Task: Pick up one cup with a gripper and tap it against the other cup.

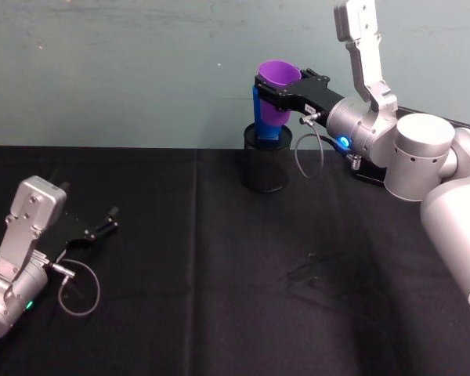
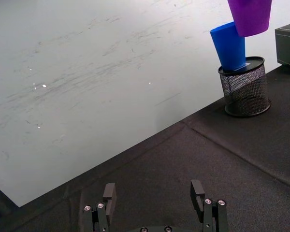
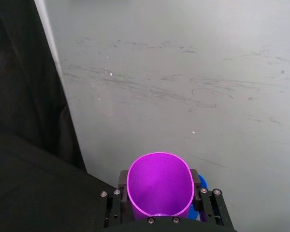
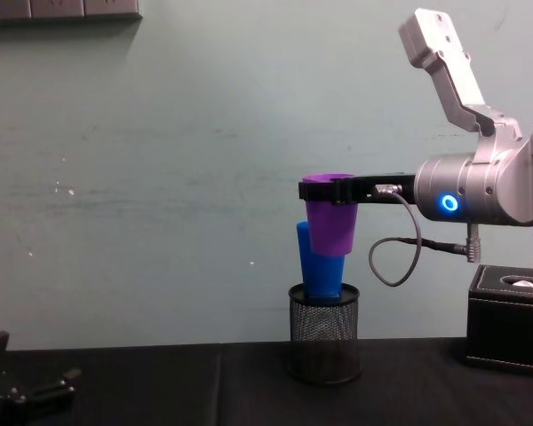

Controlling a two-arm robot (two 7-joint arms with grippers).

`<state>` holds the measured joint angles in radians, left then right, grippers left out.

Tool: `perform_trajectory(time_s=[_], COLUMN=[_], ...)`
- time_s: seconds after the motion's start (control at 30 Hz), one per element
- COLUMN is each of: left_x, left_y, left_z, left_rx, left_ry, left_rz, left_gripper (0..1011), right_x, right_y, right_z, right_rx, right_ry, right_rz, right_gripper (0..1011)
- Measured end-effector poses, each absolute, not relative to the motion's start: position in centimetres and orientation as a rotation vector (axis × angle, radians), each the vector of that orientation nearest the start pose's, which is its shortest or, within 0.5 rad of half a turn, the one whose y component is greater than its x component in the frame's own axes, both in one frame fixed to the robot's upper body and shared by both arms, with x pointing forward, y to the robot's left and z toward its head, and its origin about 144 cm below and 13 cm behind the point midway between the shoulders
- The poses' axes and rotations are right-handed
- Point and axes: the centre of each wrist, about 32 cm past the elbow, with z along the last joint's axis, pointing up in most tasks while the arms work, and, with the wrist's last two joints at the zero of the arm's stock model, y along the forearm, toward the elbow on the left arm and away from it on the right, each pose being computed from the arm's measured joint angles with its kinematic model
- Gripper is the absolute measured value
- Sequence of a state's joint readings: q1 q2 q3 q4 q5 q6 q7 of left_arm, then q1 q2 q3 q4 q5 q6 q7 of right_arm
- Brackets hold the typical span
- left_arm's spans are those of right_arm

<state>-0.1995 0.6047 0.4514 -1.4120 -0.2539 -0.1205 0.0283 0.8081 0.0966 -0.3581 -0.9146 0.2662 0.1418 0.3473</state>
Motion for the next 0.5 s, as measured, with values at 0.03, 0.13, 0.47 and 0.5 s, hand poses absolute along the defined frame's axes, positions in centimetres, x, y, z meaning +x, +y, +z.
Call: perform_trajectory(time_s=[0.03,0.13,0.47,0.5], left_x=[48.86,48.86,48.86,48.86], left_y=[30.97,30.97,30.97,30.97], left_z=[113.98,113.98,113.98,113.98], left_rx=[0.305,0.304,0.304,0.304], left_ry=[-0.285,-0.285,-0.285,-0.285], left_rz=[1.248,1.248,1.248,1.248], left_gripper=[1011,1011,1011,1011], right_x=[65.72,65.72,65.25,65.16], right_y=[-18.51,-18.51,-18.77,-18.84], right_z=[126.97,126.97,126.75,126.74], right_rx=[-0.074,-0.074,-0.074,-0.074], right_ry=[-0.005,-0.005,-0.009,-0.006], right_rz=[-1.009,-1.009,-1.002,-1.001], right_gripper=[726,726,726,726])
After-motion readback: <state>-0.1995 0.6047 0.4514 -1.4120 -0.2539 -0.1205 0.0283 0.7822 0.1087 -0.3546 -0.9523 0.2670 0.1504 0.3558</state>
